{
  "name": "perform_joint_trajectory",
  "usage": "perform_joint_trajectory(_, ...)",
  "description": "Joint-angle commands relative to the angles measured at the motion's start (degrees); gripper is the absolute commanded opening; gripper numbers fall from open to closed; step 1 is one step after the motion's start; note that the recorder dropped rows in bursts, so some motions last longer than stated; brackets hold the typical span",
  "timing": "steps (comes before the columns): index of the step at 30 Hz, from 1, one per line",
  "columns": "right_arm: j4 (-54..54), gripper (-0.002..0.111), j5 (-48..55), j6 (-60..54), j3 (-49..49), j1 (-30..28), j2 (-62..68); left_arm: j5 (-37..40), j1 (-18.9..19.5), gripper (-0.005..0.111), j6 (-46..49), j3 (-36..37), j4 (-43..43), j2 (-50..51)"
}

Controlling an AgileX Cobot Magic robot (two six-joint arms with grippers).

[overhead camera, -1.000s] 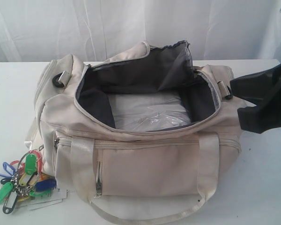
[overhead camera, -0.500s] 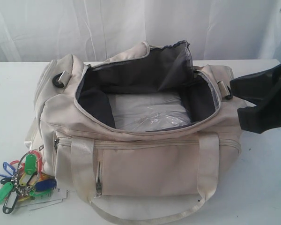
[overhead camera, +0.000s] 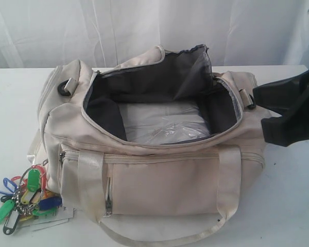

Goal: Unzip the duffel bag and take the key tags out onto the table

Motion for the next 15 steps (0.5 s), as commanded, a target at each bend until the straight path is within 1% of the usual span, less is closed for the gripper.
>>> perform_joint_trajectory(1, 0.11, 0.0, -0.03, 0.17, 0.27, -0.04, -0.14, 0.28, 9.75, 0.0, -0.51, 0.17, -0.19, -0.72)
perform_joint_trajectory(4, 0.11, 0.0, -0.03, 0.17, 0.27, -0.04, -0.14, 0.17, 15.9, 0.0, -0.51, 0.17, -0.06, -2.1)
perform_joint_trajectory(8, 0.11, 0.0, -0.03, 0.17, 0.27, -0.04, -0.14, 0.17, 21.74, 0.0, -0.51, 0.17, 0.03, -5.28)
perform_joint_trajectory(11, 0.11, 0.0, -0.03, 0.17, 0.27, -0.04, -0.14, 0.17, 23.65, 0.0, -0.51, 0.17, 0.81, -8.18)
perform_joint_trajectory(15, 0.11, 0.0, -0.03, 0.17, 0.27, -0.04, -0.14, 0.06, 23.74, 0.0, -0.51, 0.17, 0.96, -12.77)
